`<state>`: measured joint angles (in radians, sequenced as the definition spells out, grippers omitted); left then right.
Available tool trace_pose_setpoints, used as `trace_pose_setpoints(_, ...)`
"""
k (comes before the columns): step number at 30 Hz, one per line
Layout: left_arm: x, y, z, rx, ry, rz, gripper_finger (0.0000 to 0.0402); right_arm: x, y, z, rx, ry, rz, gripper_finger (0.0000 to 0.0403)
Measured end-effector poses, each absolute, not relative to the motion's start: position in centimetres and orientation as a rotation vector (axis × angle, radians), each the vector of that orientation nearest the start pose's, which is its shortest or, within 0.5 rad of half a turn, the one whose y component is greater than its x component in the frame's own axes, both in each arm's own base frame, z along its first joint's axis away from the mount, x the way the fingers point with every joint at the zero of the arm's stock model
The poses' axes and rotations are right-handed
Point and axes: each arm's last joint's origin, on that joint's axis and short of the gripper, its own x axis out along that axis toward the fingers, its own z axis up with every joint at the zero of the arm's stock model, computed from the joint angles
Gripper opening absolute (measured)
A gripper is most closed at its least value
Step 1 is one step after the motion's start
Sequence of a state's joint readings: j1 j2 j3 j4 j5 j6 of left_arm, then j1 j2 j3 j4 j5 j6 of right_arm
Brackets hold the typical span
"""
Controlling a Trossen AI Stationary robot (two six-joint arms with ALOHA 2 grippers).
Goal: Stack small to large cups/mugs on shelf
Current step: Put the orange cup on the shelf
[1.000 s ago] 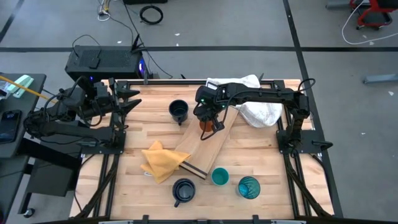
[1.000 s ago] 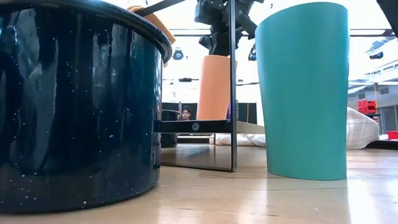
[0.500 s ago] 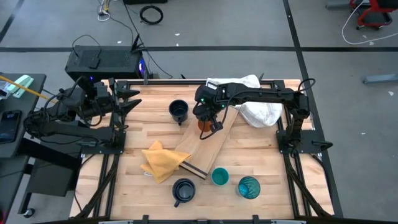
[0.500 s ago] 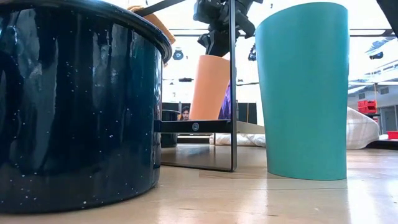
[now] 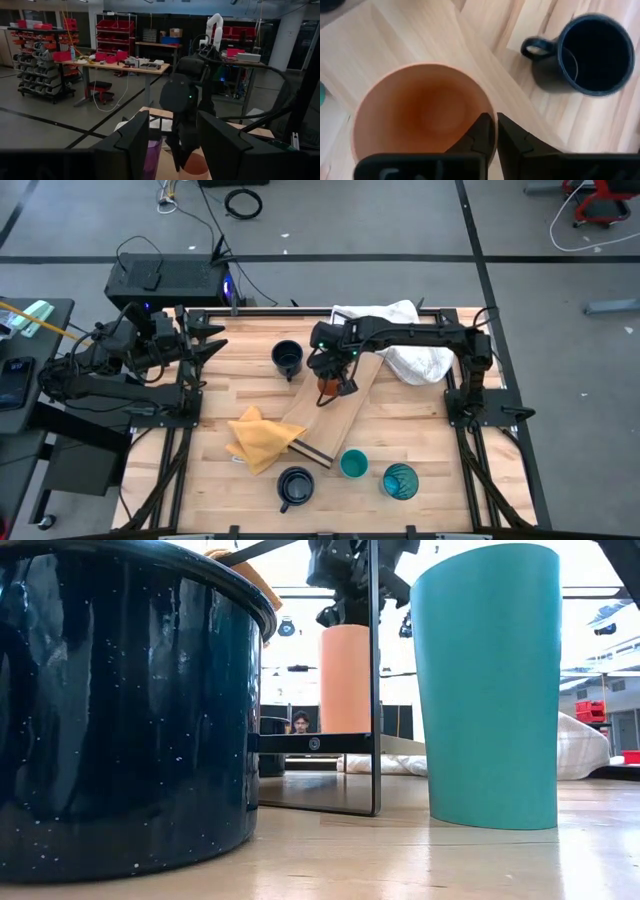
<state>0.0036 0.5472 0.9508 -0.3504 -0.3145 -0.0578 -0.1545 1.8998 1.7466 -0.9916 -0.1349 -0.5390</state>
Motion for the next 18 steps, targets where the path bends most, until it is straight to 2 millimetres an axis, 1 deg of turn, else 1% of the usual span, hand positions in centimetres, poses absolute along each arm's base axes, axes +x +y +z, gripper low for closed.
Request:
trace_pose_setpoints(5, 9.15, 0.93, 39.63, -0.072, -0.052, 0.316, 0.0172, 39.74, -5.52, 28.85, -0.346, 1.060, 0.262, 0.0032)
trace_pose_setpoints(9, 9.16, 0.93, 39.54, -0.074, -0.043, 0.317, 0.0172, 39.68, -5.80, 29.34, -0.363, 1.047, 0.229, 0.0029)
trace_pose_setpoints(18, 9.16, 0.93, 39.51, -0.072, -0.041, 0.317, 0.0172, 39.54, -5.99, 29.39, -0.353, 1.054, 0.223, 0.0026)
